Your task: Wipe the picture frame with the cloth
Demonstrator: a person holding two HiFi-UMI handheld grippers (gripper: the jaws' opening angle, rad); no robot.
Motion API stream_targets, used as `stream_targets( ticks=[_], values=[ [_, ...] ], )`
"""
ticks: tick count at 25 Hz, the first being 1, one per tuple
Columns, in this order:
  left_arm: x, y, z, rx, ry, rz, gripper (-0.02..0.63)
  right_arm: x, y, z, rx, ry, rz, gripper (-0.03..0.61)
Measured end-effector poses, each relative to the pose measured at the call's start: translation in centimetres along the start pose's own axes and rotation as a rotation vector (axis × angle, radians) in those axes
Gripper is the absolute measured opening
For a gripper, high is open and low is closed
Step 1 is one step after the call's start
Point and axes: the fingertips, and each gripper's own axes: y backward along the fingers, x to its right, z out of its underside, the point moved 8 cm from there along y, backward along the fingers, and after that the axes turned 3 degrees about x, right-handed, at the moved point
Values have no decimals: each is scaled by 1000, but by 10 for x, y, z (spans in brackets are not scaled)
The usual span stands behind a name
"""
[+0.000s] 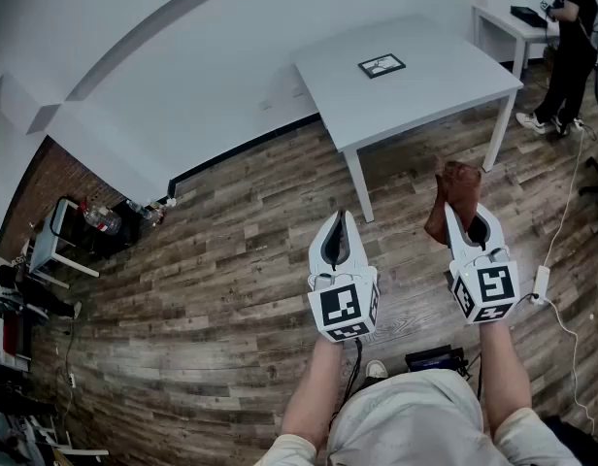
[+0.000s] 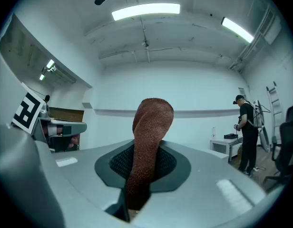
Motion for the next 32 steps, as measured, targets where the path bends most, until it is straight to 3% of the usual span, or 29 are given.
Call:
stream_targets(
  ticks=[17,32],
  values=[
    [38,-3,-4,-1,-17,12,0,32,17,2,12,-17,-2,93],
    [69,-25,6,-14,16,-14,0,75,12,18,-17,-45,-7,94]
  ],
)
